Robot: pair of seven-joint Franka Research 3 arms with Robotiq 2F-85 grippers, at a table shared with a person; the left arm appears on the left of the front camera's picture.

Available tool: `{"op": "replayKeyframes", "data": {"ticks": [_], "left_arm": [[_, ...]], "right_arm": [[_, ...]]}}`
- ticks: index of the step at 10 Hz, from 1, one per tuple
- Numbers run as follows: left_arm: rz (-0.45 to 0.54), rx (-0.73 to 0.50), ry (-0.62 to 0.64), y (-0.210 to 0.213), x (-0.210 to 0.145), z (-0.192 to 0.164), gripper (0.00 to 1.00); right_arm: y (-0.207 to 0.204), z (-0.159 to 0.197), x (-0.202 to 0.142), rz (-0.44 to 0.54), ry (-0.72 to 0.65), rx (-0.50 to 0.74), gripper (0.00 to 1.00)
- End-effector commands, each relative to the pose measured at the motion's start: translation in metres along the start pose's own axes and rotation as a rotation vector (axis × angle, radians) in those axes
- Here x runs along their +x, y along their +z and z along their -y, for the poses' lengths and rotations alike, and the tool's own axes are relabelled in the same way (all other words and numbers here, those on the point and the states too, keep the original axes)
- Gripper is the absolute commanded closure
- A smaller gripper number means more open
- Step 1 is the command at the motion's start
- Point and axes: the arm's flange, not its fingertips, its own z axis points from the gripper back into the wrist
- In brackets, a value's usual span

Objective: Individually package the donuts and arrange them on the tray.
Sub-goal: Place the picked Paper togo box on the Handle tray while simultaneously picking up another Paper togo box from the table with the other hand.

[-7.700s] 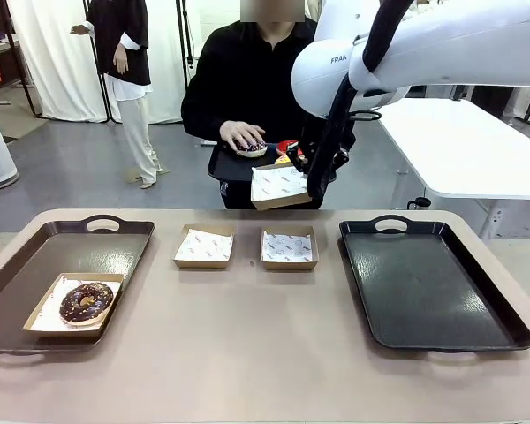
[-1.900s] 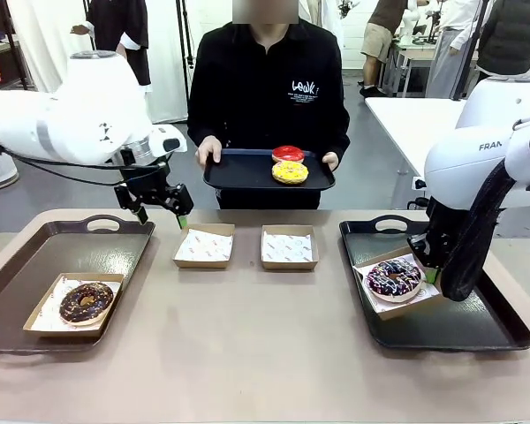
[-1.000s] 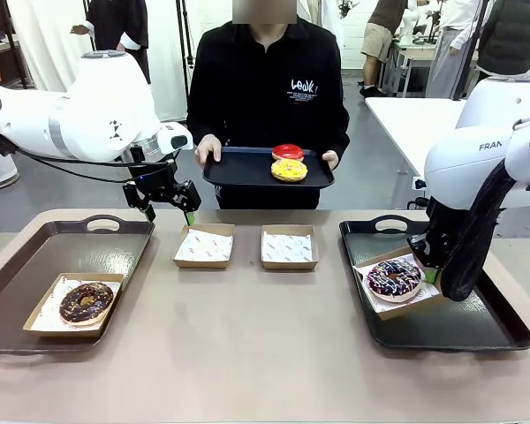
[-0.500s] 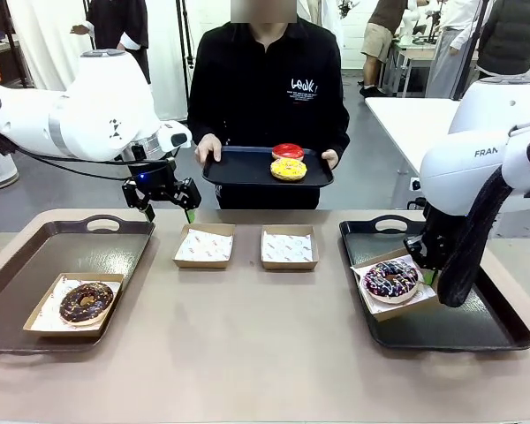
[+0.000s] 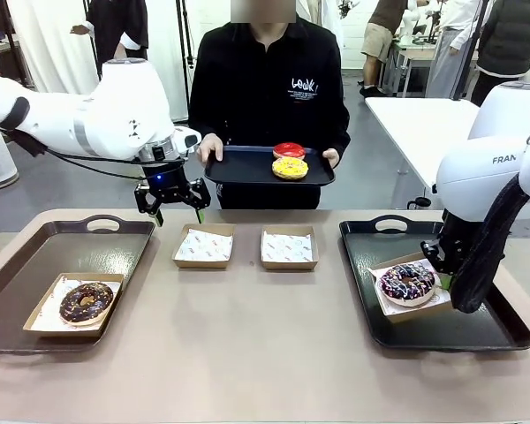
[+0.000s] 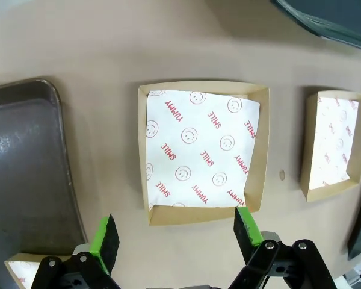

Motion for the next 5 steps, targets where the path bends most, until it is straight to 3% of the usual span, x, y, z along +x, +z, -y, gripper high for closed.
{"op": "replayKeyframes", "data": {"ticks": [1, 5], "left_arm": [[-0.033, 0.047, 0.057, -0.006, 0.020, 0.012, 0.00], [-0.061, 0.113, 0.113, -0.034, 0.034, 0.010, 0.00]], "right_arm": [[-0.019, 0.004, -0.010, 0.005, -0.019, -0.005, 0.98], [-0.031, 0.002, -0.008, -0.016, -0.015, 0.008, 0.98]]}}
